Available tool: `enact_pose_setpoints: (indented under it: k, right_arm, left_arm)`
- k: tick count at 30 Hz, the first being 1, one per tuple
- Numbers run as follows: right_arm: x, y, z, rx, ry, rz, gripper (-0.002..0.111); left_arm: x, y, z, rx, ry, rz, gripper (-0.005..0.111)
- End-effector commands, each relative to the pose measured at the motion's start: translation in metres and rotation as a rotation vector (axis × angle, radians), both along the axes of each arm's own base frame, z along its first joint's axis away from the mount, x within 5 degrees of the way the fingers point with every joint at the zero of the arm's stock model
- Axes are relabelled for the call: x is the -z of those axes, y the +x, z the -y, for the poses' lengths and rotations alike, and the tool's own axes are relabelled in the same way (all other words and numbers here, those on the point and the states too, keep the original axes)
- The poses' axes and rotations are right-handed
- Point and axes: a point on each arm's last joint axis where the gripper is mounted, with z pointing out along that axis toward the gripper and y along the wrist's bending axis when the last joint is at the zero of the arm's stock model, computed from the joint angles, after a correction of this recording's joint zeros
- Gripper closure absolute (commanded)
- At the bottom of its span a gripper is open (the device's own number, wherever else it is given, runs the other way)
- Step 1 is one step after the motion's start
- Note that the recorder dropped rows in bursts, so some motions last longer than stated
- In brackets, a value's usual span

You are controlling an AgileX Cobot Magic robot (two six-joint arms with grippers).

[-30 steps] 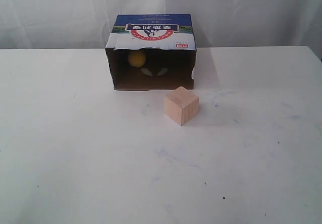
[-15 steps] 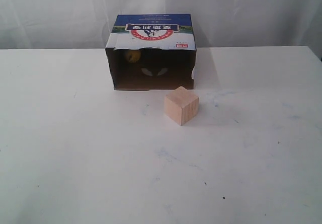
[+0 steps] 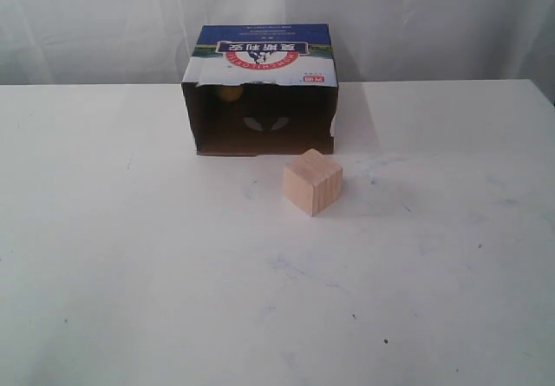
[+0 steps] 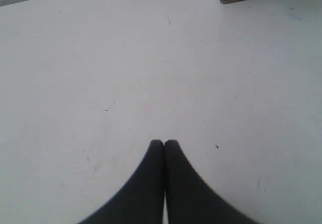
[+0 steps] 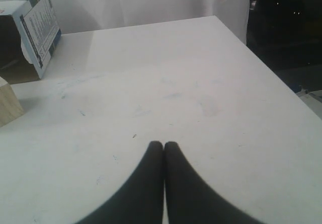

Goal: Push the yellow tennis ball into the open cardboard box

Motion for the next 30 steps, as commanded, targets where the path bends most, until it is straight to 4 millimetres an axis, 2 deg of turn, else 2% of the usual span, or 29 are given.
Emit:
enact_pose_setpoints:
  k: [1,30]
  right_arm:
    - [0.0011,0.0000,0.0004,0.001,-0.015,0.001,0.108]
    - [0.0008,0.0000,0.0002,-0.003,-0.023,0.003,0.108]
  left_arm:
    - [0.0011,-0.0002,-0.0001,-0.003,0.000,0.000,0.107]
    - [0.0011,-0.0002,-0.0001,-0.003,0.000,0.000,0.107]
